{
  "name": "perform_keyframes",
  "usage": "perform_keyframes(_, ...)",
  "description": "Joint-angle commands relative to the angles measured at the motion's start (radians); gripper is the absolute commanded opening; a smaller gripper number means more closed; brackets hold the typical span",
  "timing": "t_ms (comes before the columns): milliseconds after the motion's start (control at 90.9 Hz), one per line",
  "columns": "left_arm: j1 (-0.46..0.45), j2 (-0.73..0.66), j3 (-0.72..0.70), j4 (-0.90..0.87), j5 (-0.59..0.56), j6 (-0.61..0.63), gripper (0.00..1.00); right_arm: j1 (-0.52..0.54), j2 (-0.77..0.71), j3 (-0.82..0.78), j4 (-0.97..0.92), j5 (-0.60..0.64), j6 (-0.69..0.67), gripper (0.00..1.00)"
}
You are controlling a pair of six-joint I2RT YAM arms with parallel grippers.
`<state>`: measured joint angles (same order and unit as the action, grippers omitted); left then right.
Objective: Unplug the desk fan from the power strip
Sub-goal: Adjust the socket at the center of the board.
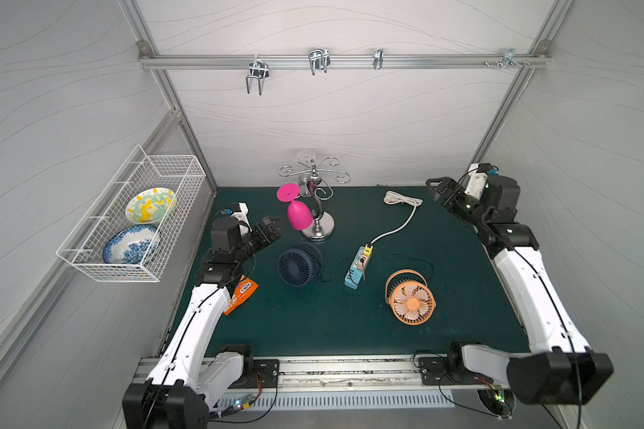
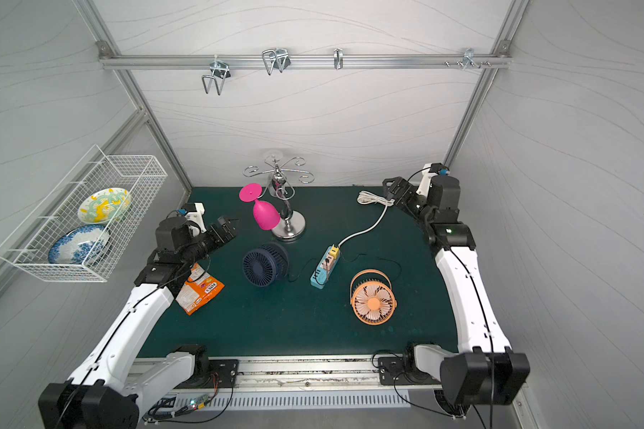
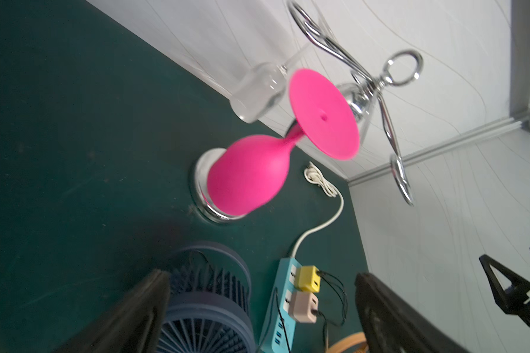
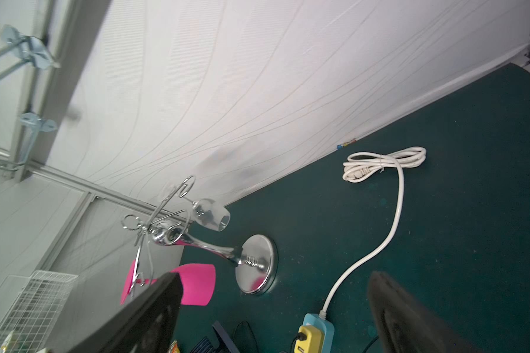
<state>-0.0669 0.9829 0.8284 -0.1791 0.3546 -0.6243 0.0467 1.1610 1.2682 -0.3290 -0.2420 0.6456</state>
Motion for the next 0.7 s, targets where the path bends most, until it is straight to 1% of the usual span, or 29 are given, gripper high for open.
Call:
perform_keyframes(0,-0.078,-0.040,0.035,-0.038,0.019,0.035,0.95,-0.102,-0.035,-0.102,-0.018,-0.102,0.140,0.99)
perform_keyframes(22,-0.095,-0.044,0.035,-0.046,0.021,0.034,0.93,-0.115,-0.028,-0.114,0.040,-0.184,0.163,0.99)
perform_keyframes(44,-0.115,-0.047,0.034,-0.054,0.019,0.032,0.92,-0.119,-0.017,-0.109,0.059,-0.245,0.171,0.99)
perform_keyframes(66,-0.138,-0.051,0.034,-0.062,0.016,0.028,0.91,-0.116,0.003,-0.084,0.039,-0.271,0.158,0.99)
perform_keyframes(88,-0.159,-0.055,0.032,-0.069,0.015,0.026,0.89,-0.097,0.026,-0.038,-0.040,-0.273,0.125,0.98)
perform_keyframes(154,-0.241,-0.067,0.025,-0.097,-0.015,0.033,0.85,-0.022,0.073,0.046,-0.210,-0.219,0.021,0.96)
perform_keyframes(231,-0.349,-0.078,0.018,-0.131,-0.083,0.060,0.84,0.046,0.071,0.060,-0.277,-0.135,-0.034,0.98)
perform_keyframes(286,-0.426,-0.079,0.022,-0.161,-0.145,0.083,0.86,0.079,0.065,0.057,-0.306,-0.112,-0.057,0.99)
perform_keyframes(341,-0.496,-0.073,0.023,-0.174,-0.194,0.096,0.92,0.105,0.062,0.051,-0.333,-0.093,-0.080,0.99)
perform_keyframes(374,-0.530,-0.066,0.025,-0.183,-0.216,0.102,0.94,0.113,0.057,0.043,-0.344,-0.084,-0.088,0.99)
perform_keyframes(495,-0.606,-0.036,0.017,-0.180,-0.250,0.095,0.92,0.152,0.047,0.016,-0.401,-0.040,-0.113,0.99)
perform_keyframes(594,-0.680,-0.011,-0.010,-0.156,-0.283,0.082,0.87,0.183,0.020,-0.030,-0.427,-0.002,-0.136,0.99)
perform_keyframes(693,-0.768,0.041,-0.029,-0.131,-0.316,0.086,0.82,0.197,-0.019,-0.084,-0.424,0.008,-0.148,0.99)
